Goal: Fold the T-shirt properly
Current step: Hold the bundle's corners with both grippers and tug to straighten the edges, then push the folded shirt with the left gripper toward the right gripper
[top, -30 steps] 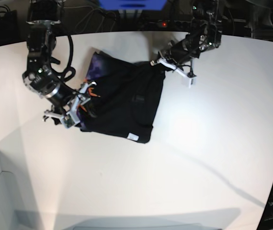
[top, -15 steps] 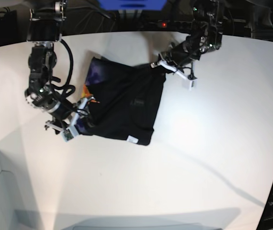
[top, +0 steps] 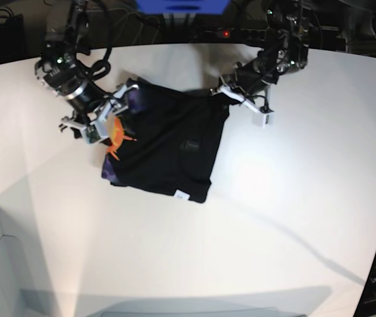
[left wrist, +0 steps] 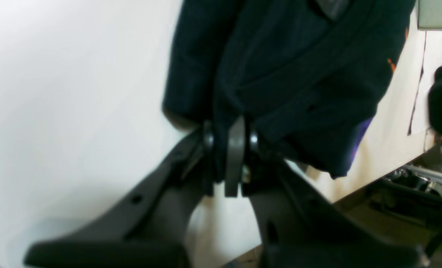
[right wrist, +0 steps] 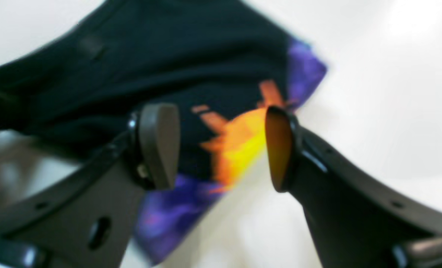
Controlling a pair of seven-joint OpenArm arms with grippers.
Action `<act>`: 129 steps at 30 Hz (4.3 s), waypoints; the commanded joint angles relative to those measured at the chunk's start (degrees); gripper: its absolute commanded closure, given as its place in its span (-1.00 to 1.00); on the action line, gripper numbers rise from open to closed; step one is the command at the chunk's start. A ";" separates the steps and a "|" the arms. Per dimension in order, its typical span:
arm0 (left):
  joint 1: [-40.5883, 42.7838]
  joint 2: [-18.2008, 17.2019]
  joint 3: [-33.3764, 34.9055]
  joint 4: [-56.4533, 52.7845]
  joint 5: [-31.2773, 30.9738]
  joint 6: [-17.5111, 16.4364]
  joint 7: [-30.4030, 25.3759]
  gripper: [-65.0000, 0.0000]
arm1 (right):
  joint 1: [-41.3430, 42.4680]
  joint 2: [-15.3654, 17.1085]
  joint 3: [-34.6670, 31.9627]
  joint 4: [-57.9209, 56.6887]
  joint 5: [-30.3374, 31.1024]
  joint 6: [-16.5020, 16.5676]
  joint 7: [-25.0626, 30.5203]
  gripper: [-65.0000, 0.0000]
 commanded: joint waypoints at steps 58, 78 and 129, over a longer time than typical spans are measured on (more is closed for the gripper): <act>7.85 -3.22 -2.86 12.10 -0.79 0.20 -0.30 0.06 | -5.11 5.26 2.83 -3.61 1.27 0.78 10.53 -0.15; -8.67 -1.73 -10.77 -2.67 -14.77 0.20 0.31 -0.17 | -2.64 5.26 2.83 -2.11 0.92 0.78 10.09 -0.15; -65.99 14.10 63.87 -48.21 15.91 -10.00 -0.39 1.00 | -0.18 -5.55 33.43 -1.67 1.00 0.78 10.09 -0.15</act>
